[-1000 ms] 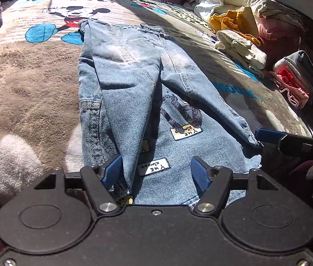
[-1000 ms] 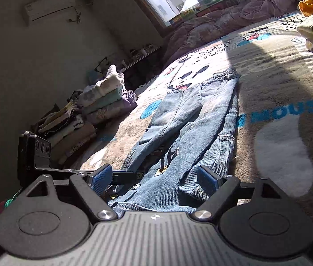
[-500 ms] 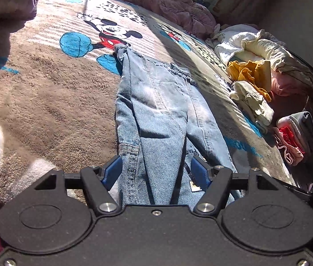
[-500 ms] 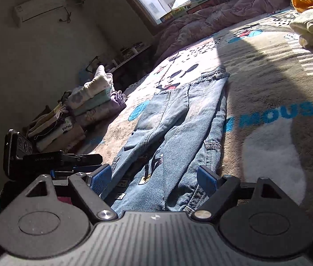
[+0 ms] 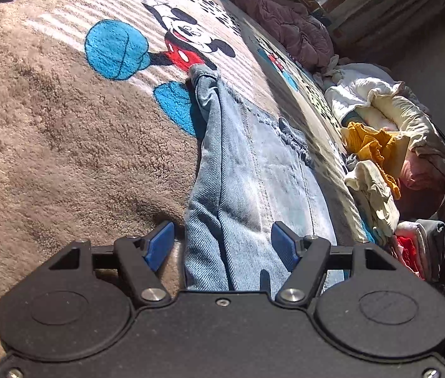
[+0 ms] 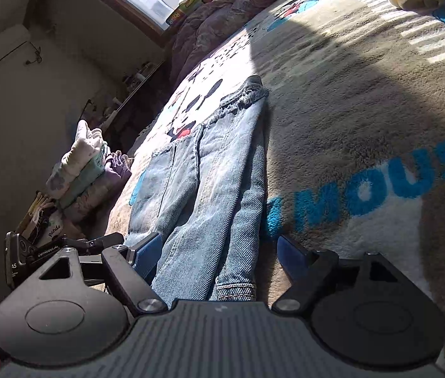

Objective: Fold clothes

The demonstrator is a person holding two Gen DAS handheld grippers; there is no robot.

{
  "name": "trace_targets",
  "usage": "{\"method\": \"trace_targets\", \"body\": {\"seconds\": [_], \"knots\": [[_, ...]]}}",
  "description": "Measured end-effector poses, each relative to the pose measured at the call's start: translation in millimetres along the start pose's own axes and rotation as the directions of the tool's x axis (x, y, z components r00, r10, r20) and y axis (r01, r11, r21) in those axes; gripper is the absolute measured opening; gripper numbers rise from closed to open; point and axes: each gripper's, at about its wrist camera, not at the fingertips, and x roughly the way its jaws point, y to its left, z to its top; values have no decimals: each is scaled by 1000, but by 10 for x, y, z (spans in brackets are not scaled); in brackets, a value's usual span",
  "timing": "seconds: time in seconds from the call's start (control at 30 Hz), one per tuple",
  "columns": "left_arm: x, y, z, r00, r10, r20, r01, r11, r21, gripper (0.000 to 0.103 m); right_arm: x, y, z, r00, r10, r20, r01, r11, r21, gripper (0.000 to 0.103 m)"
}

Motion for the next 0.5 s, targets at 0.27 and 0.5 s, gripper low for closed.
{"method": "trace_targets", "body": {"seconds": [0.27, 0.5], "knots": [[392, 30, 413, 999, -41, -15, 42, 999, 24, 66, 529, -109, 551, 999, 31, -21, -32, 999, -39, 71], [698, 87, 719, 996, -85, -32, 87, 994, 66, 51, 855, -262, 895, 995, 74, -61, -75, 997, -22, 57]]}}
